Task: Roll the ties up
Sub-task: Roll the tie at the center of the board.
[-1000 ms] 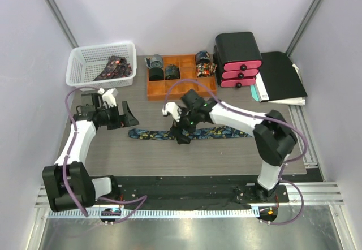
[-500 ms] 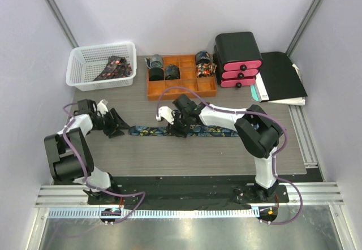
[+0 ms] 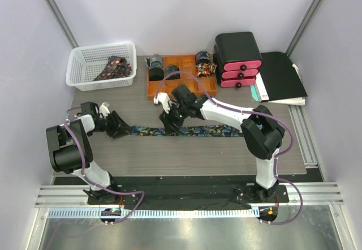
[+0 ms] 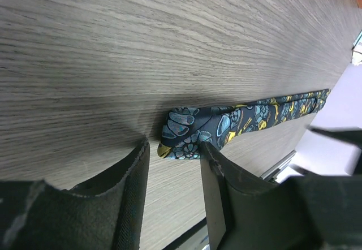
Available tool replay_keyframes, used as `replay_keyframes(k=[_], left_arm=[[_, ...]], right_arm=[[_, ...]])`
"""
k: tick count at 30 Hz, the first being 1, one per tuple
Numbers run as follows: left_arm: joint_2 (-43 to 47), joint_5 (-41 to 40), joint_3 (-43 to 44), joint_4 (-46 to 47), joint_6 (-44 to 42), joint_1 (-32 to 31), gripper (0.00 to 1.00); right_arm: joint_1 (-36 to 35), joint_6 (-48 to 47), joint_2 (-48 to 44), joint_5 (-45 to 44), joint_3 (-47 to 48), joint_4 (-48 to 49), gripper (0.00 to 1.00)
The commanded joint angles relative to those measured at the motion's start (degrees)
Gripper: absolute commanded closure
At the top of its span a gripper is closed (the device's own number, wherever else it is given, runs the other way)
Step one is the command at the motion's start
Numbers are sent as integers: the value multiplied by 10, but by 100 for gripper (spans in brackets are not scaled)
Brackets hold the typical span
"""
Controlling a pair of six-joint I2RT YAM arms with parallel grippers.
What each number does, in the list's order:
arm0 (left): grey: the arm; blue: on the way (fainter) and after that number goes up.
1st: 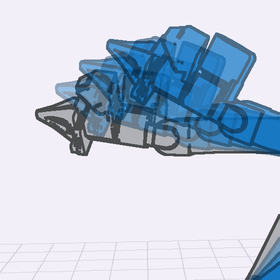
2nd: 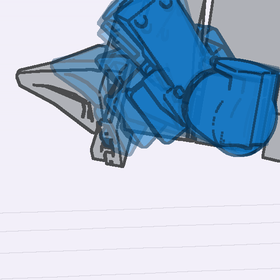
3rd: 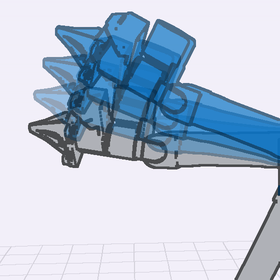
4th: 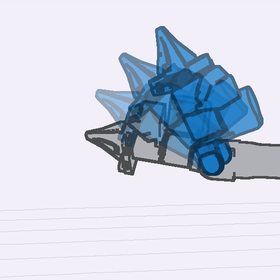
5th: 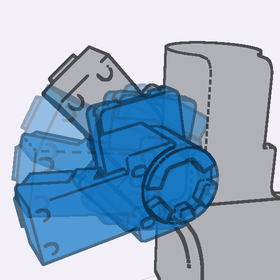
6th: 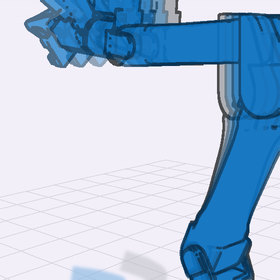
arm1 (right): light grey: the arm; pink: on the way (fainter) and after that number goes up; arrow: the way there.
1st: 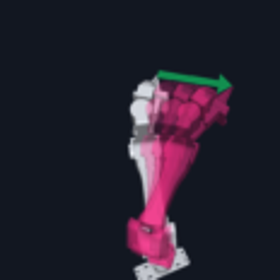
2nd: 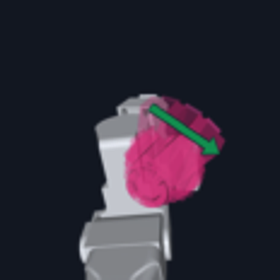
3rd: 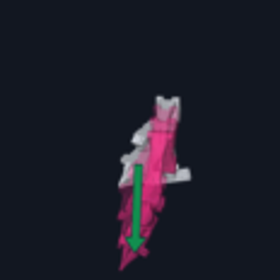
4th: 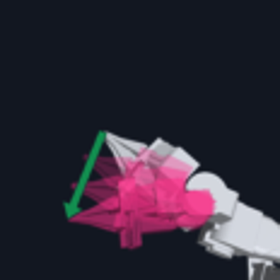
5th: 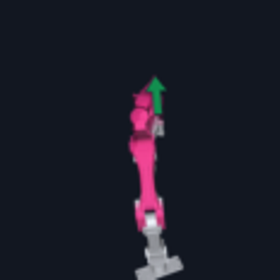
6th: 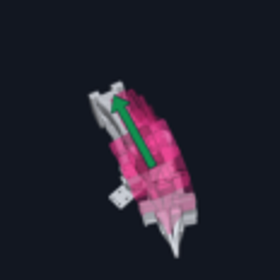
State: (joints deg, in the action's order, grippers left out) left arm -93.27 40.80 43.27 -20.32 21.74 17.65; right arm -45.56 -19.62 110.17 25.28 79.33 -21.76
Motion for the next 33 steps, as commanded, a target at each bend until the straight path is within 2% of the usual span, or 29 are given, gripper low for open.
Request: replay_keyframes(k=[1, 2, 3, 7, 13, 22, 33], left_arm=[[0, 16, -6, 26, 10, 0, 59], [1, 16, -6, 23, 9, 0, 60], [2, 12, -6, 22, 9, 0, 60], [6, 4, -7, 19, 7, 1, 61], [9, -11, -9, 15, 1, 1, 67], [1, -26, -9, 12, -6, 2, 75], [5, -93, 1, -18, -25, 1, 92]], right_arm=[[-1, 282, 27, 92, 73, 138, 51], [-2, 316, 36, 93, 83, 155, 56], [-3, 379, 46, 98, 88, 188, 57], [-9, 488, 108, 101, 113, 254, 66], [-24, 580, 172, 101, 139, 322, 72], [-34, 591, 214, 86, 139, 319, 77], [-35, 552, 261, 52, 156, 216, 81]])
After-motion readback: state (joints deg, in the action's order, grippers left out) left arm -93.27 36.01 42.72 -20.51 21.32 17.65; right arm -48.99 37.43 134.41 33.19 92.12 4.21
